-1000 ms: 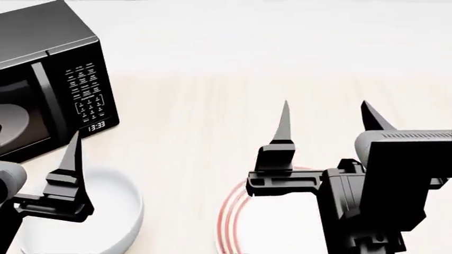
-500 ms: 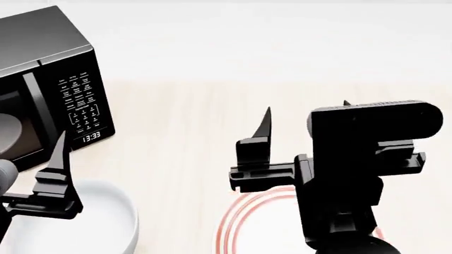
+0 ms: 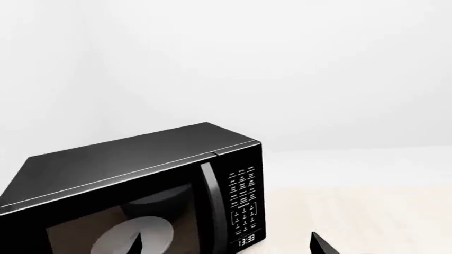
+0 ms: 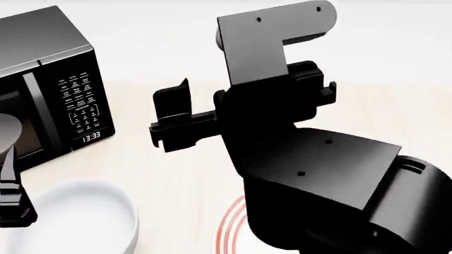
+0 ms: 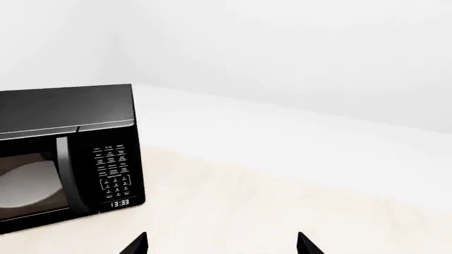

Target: Put the white bowl to the right of the plate.

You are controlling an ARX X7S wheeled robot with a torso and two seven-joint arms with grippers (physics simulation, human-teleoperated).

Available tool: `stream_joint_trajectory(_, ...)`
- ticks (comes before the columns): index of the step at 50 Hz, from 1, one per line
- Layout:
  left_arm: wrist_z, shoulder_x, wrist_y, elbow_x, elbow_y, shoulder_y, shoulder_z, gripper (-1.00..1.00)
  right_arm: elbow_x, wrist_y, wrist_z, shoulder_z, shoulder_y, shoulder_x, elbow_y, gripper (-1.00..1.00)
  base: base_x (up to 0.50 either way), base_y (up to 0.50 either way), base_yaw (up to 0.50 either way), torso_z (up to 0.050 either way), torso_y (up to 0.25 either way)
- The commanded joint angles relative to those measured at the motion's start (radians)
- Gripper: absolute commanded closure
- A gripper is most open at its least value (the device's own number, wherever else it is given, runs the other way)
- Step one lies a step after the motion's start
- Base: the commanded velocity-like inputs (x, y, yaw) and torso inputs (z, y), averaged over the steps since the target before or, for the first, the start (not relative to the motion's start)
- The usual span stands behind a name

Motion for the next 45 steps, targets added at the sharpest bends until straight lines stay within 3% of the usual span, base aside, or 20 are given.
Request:
stream_joint_trajectory(1,-0.005,-0.044,0.061,0.037,-0.013,0.073,-0.042,-1.0,0.161,0.027,0.184,-0.055,0.117,-0.092,0.165,-1.0,0.0,0.0,0.0,0.0,0.0)
stream_joint_trajectory(6,0.008,-0.05,0.117,0.042,-0.021,0.115,-0.05,-1.0,0.251,0.014,0.257,-0.075,0.148,-0.114,0.288,-1.0,0.0,0.0,0.0,0.0,0.0)
stream_joint_trajectory(19,0.041,-0.046,0.216,0.023,-0.097,0.176,-0.132,-1.0,0.329,-0.107,0.276,-0.237,0.233,-0.114,0.514,-1.0,0.0,0.0,0.0,0.0,0.0)
stream_joint_trajectory(32,0.032,-0.045,0.237,0.011,-0.11,0.211,-0.219,-1.0,0.661,-0.296,0.494,-0.471,0.325,-0.118,0.644,-1.0,0.0,0.0,0.0,0.0,0.0)
stream_joint_trajectory(45,0.029,-0.052,0.221,-0.033,-0.112,0.21,-0.336,-1.0,0.682,-0.523,0.288,-0.847,0.442,-0.12,0.879,-1.0,0.0,0.0,0.0,0.0,0.0)
